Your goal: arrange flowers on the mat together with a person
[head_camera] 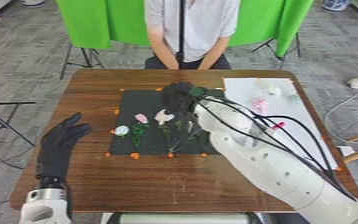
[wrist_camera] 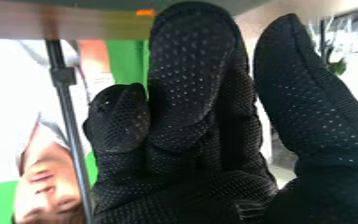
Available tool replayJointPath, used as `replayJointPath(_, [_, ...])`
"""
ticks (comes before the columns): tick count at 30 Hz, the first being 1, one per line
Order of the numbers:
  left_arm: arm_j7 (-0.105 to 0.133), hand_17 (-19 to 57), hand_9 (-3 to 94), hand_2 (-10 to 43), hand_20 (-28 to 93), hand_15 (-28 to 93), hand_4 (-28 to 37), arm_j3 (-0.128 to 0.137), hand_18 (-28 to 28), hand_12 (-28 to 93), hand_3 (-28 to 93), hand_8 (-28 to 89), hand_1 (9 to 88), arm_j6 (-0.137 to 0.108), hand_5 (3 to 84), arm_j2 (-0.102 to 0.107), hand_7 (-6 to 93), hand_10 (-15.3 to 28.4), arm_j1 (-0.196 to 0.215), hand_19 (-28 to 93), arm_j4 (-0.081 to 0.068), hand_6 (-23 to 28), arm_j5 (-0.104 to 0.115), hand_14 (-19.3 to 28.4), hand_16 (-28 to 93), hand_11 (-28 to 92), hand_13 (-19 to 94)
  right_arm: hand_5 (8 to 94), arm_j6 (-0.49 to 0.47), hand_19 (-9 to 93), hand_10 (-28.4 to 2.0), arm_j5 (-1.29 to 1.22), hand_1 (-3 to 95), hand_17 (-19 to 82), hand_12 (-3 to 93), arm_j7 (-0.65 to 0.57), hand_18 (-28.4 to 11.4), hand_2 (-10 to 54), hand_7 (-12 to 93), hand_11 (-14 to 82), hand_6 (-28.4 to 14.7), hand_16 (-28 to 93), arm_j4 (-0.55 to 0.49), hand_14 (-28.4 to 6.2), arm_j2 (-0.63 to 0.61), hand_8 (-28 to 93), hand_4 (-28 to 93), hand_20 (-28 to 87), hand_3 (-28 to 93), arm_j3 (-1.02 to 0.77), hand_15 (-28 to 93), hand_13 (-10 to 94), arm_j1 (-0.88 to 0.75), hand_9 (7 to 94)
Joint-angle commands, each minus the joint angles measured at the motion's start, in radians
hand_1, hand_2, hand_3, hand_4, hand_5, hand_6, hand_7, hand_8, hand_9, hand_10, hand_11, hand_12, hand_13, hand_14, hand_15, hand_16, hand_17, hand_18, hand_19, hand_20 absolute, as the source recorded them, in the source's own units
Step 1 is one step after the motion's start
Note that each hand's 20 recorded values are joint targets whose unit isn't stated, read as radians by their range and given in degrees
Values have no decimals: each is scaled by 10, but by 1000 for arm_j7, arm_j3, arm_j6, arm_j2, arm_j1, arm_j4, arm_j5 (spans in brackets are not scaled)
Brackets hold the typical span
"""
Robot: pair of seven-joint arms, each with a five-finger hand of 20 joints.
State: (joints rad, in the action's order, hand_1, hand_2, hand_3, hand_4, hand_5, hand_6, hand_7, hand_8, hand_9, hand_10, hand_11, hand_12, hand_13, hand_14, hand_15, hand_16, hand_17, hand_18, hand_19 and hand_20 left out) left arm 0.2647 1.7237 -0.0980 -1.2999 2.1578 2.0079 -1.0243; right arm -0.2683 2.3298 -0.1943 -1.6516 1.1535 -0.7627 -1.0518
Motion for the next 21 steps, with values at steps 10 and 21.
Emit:
replayJointPath(10, [-3,90,514,-20,200,241,-227,1,133,166,685,-51,215,9,492,-9,134,152,18,95,7,31,-5,183,24,223,417,549,118,326,-170,-794,194,273,163,183,-171,-49,107,70,-25,216,-370,-165,-32,-71,-155,303,656,-700,155,526,-459,547])
replayJointPath(21, [-12,93,515,-19,196,238,-227,-16,129,165,684,-50,214,24,493,-2,132,153,15,87,13,32,-21,183,21,222,417,332,91,59,-143,-1399,65,98,99,395,-142,10,32,6,-8,130,-352,-139,49,-59,-170,193,692,-986,-2,198,-877,298])
